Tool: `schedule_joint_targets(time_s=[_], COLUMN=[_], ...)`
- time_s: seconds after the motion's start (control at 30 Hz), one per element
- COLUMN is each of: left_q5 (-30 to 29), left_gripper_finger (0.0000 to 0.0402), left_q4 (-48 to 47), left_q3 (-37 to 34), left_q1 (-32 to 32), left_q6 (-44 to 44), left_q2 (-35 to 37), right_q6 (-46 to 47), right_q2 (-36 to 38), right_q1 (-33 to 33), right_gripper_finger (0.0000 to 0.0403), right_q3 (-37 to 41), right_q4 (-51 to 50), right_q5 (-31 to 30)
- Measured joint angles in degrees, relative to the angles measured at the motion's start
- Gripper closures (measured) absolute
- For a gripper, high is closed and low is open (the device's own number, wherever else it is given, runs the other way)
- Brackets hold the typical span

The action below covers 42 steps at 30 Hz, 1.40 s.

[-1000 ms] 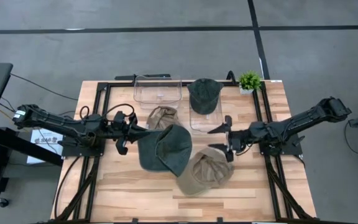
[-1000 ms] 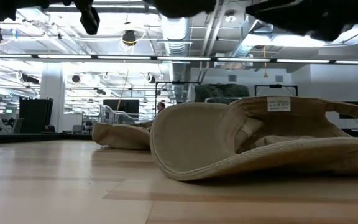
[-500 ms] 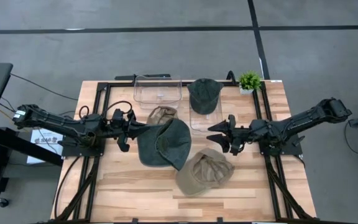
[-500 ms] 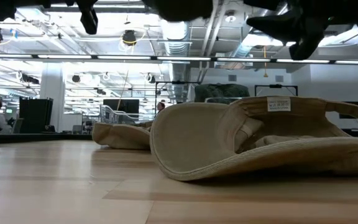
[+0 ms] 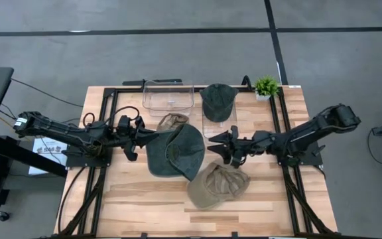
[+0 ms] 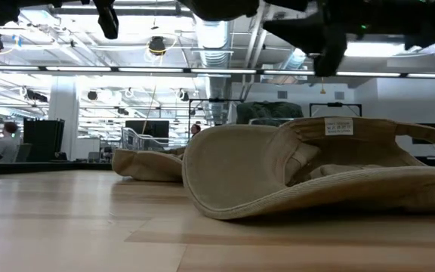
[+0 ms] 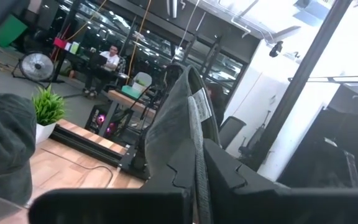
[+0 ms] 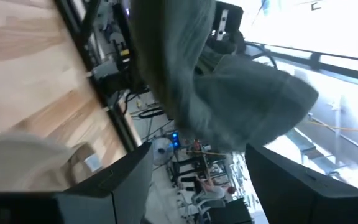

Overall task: Pick & Place hat
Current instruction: Put the gray cap into the right transparent bin

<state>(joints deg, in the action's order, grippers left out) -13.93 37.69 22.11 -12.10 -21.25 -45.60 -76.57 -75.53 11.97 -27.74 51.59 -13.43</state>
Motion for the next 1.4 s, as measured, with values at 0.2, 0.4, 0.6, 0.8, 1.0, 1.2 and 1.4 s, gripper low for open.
schedule_joint_targets(time_s=[0.2,0.4,0.6,0.8,1.0,1.2,1.4], left_q5=[0.00,0.02,0.02,0.16,0.17,0.25,0.26], left_gripper_finger=[0.0383,0.0385,0.0384,0.0384,0.0385,0.0382,0.0385], left_q4=[0.11,0.12,0.13,0.13,0.11,0.09,0.09], left_q3=[0.00,0.00,0.00,0.00,0.00,0.00,0.00], left_q1=[0.00,0.00,0.00,-0.02,0.00,0.00,0.00], left_q6=[0.01,0.42,1.00,1.28,1.31,1.32,1.32], left_q2=[0.00,0.00,0.00,0.02,0.02,0.02,0.02], right_q6=[-0.23,-0.39,-0.50,-0.60,-0.95,-1.08,-0.79], right_q2=[-6.37,-10.83,-12.00,-11.41,-11.43,-11.43,-11.43], right_q1=[0.00,0.32,1.23,2.86,4.42,4.94,4.94], right_gripper_finger=[0.0155,0.0155,0.0155,0.0155,0.0155,0.0158,0.0238], right_q3=[-6.09,-10.20,-11.35,-11.35,-11.35,-11.35,-11.35], right_q4=[0.35,0.37,0.38,0.38,-0.86,-1.76,-2.27], right_q5=[0.02,0.24,0.17,-0.63,-4.01,-7.22,-9.40])
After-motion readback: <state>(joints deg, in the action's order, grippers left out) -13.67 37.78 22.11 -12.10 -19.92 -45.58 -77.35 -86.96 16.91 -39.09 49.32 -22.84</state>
